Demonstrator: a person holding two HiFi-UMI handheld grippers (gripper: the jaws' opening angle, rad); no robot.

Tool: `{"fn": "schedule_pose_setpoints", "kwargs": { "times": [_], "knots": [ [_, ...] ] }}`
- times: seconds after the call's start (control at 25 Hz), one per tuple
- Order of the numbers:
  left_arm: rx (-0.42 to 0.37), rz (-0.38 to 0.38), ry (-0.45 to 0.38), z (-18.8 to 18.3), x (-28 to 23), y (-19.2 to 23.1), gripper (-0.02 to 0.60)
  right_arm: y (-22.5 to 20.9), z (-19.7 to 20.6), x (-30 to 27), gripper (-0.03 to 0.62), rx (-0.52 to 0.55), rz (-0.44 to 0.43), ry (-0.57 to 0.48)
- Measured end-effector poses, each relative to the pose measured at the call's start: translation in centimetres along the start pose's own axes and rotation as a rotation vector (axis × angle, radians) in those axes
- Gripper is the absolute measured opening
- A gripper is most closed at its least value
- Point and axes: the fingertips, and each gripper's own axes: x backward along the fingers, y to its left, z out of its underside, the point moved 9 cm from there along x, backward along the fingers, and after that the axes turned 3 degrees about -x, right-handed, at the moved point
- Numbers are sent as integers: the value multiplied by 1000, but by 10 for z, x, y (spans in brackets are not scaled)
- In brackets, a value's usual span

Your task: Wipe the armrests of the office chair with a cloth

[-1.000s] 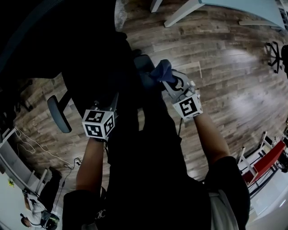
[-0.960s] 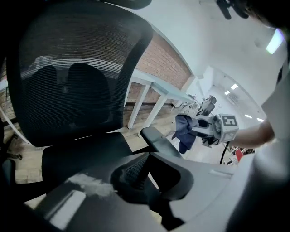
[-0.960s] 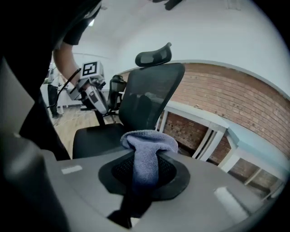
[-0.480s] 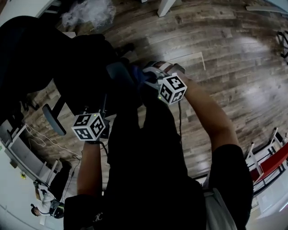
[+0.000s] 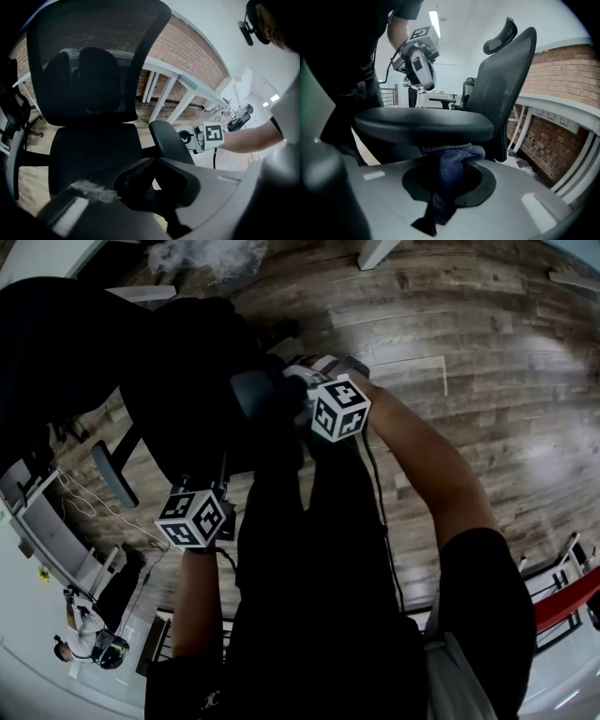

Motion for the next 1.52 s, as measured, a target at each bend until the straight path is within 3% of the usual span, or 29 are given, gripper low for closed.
{"fn": "schedule_pose_setpoints", "kwargs": {
  "times": [0.24,0.64,0.92,1.04,1.16,1.52],
  "knots": [
    [38,-31,-13,2,1,9,6,-32,19,-34,63,-99,8,12],
    [91,-66,-8,17,-3,28,6,-65,82,-94,63,-286,-12,158],
    [101,-55,5,29,-10,30,6,-56,125,-104,63,-468,74,236],
    [97,-44,1,28,-11,29,6,-44,136,-97,61,-563,28,256],
    [93,-27,-1,30,-8,27,6,-19,130,-93,63,-571,-91,249],
    [64,22,-47,16,1,11,6,37,75,-74,63,-642,-117,90]
  ]
}}
